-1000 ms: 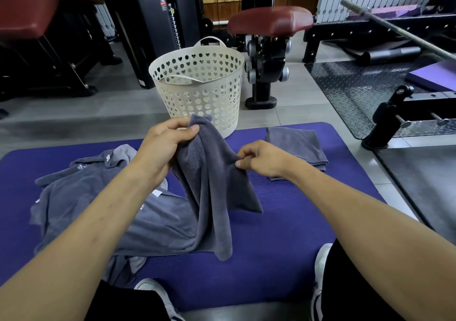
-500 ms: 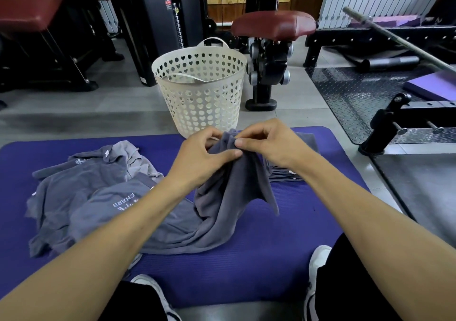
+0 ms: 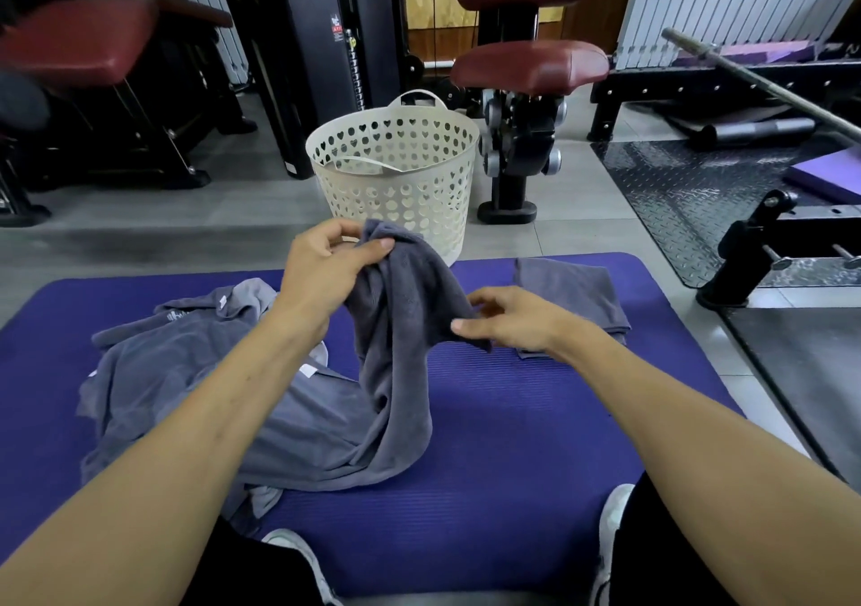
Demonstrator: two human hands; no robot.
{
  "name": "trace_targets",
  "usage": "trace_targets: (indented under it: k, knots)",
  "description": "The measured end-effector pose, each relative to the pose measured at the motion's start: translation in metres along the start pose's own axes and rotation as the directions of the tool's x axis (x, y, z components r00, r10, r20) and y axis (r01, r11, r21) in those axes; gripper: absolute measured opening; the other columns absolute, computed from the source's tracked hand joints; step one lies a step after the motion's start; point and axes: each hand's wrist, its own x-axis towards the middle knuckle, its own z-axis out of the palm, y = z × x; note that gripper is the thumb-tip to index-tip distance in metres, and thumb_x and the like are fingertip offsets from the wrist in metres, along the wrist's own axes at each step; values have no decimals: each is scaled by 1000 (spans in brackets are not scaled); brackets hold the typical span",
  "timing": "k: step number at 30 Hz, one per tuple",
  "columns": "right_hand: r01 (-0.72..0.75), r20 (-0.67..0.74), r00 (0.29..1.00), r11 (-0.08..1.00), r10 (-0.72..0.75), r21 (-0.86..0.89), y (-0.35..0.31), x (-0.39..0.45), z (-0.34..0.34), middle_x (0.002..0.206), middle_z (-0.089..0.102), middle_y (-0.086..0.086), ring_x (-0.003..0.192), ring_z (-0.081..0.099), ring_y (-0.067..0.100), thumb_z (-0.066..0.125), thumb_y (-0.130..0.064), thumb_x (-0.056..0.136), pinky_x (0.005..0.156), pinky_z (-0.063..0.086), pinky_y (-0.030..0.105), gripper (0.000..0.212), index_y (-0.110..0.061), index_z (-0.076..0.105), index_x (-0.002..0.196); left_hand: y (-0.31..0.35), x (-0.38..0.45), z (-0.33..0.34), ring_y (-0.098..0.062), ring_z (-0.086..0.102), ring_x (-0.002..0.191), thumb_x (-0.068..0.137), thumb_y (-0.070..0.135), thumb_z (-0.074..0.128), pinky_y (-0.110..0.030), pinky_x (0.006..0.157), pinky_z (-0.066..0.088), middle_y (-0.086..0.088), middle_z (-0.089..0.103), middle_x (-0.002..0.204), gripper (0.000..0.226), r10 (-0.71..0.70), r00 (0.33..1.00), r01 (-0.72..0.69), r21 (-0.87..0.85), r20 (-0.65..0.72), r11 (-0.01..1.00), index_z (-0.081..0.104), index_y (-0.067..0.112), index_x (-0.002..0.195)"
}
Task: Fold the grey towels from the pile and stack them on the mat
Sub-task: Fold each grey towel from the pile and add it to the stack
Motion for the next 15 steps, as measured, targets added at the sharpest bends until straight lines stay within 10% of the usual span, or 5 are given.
trace_targets:
  k: [4, 8, 15]
  knots:
    - [-27, -77, 997, 979, 11, -200, 2, 14, 14, 92, 71, 11, 76, 63, 25, 66, -23, 91, 74, 53, 36, 18, -8, 68, 100, -1, 3, -7, -13, 65, 75, 81, 8, 77, -30, 79, 52, -2, 72, 79, 14, -15, 999, 13, -38, -38, 999, 69, 19, 83]
    - [-27, -215, 976, 999, 32, 29, -6, 16, 5, 75, 71, 11, 57, 64, 16, 59, -5, 94, 54, 52, 23, 13, -2, 69, 85, -18, 11, -10, -3, 63, 66, 80, 18, 81, -20, 68, 49, 11, 69, 68, 18, -27, 995, 37, 98, -101, 995, 63, 19, 84]
    - [94, -233, 971, 981, -53, 167, -25, -2, -3, 61, 66, 1, 49, 51, 7, 72, -19, 89, 48, 40, 20, 16, -10, 70, 76, -63, 24, -3, -17, 56, 84, 70, 33, 88, -31, 78, 46, 2, 59, 87, 38, -125, 984, 165, 396, -125, 903, 53, 21, 81]
